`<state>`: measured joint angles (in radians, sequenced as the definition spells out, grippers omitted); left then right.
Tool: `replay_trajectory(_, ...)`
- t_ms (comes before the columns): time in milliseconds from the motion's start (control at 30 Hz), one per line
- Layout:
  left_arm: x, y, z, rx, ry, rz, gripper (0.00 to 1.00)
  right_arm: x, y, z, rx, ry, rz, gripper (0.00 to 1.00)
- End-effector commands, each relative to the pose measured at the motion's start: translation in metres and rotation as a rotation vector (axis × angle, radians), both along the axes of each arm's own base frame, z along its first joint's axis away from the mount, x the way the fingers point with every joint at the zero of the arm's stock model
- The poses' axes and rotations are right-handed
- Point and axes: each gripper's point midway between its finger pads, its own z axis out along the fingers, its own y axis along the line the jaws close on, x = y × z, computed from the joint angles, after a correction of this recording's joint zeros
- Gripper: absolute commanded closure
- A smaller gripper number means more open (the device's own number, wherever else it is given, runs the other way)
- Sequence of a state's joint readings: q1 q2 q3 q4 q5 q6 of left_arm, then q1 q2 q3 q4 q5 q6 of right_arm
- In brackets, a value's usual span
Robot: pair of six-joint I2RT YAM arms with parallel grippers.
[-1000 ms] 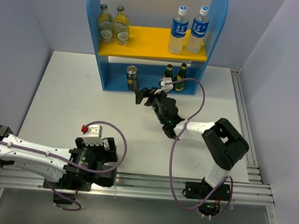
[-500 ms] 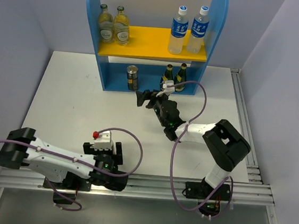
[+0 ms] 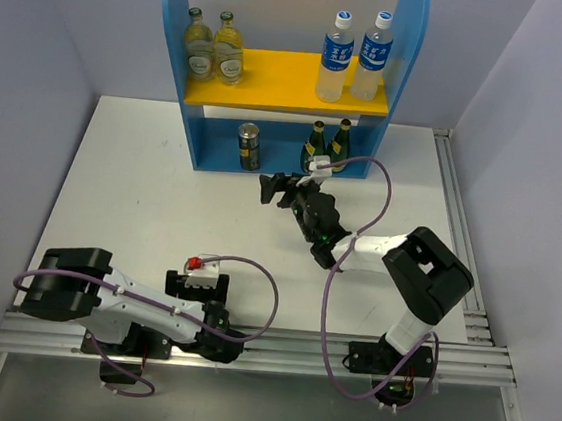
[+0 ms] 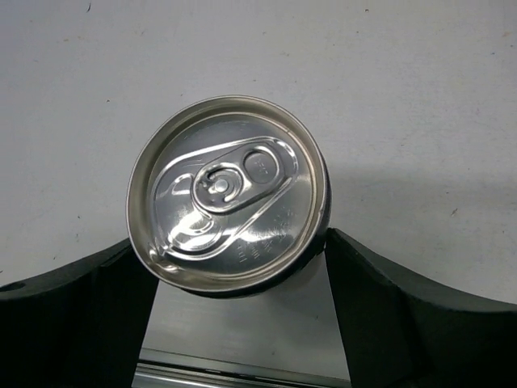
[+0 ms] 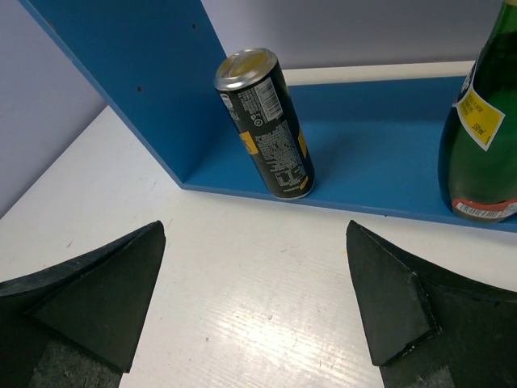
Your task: Place and organize the beverage onto the shelf
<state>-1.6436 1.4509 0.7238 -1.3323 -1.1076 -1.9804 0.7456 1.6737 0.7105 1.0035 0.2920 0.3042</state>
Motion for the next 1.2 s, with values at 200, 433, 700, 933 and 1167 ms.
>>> replay_trajectory(200,0.019,-0.022,-0.002,-0.331,-0.117,0.133,0.33,-0.007,-0.007,0.035,0.096,-0.071,-0.021,0.00)
replay_trajectory(433,0.029,-0.015,-0.003,-0.350,-0.170,0.141,0.81,-0.011,-0.009,0.036,0.100,-0.069,-0.015,0.03)
replay_trajectory(700,0.055,-0.026,0.047,-0.332,-0.305,0.132,1.00,-0.045,-0.024,0.073,0.132,-0.110,-0.023,0.07)
replay_trajectory(933,0.097,-0.030,0.111,-0.296,-0.478,0.165,1.00,-0.080,-0.055,0.106,0.152,-0.144,-0.052,0.09)
replay_trajectory(1167,0.131,-0.081,0.150,-0.189,-0.570,0.167,1.00,-0.112,-0.095,0.132,0.173,-0.188,-0.073,0.09)
